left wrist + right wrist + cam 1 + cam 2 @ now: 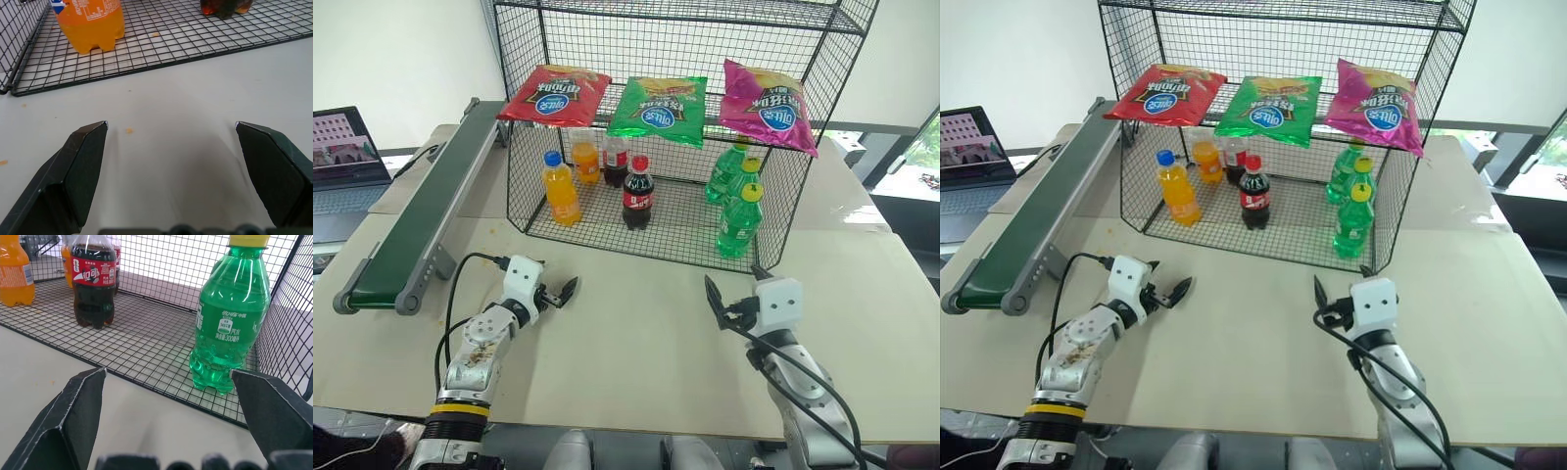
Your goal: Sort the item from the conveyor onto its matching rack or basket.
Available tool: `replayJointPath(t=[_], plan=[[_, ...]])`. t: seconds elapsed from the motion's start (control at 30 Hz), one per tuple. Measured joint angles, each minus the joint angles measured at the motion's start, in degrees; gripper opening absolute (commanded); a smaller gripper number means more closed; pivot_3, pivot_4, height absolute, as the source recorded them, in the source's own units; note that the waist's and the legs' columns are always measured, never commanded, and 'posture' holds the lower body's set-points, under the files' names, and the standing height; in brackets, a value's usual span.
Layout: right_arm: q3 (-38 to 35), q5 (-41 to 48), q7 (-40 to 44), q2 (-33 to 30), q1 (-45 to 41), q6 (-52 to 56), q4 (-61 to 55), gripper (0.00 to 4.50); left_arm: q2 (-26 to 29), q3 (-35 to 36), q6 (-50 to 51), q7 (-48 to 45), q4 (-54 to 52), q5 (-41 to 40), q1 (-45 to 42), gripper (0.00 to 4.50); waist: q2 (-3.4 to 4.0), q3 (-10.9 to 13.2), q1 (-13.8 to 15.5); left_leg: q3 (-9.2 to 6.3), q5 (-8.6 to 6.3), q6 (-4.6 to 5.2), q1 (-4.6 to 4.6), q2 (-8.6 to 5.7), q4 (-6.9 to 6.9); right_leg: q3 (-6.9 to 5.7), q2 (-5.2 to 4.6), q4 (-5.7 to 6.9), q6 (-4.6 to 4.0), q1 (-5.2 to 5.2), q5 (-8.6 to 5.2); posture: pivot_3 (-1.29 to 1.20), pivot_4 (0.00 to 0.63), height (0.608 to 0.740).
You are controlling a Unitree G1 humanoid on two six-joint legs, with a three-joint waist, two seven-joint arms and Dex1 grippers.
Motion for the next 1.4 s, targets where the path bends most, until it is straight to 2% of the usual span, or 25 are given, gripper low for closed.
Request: replayJointPath(t=[1.4], plan=[[0.49, 0.00, 1.86, 0.12, -4.23, 0.09, 2.75, 4.50, -0.13, 3.11, -1.88, -0.55, 0.57, 0.01, -1.08, 4.44, 0.02, -0.03, 0.06, -0.01, -0.02, 0.04, -0.01, 0.00, 0.06, -0.01, -0.01, 0.03, 0.00, 0.01, 0.00, 0.00, 0.150, 0.740]])
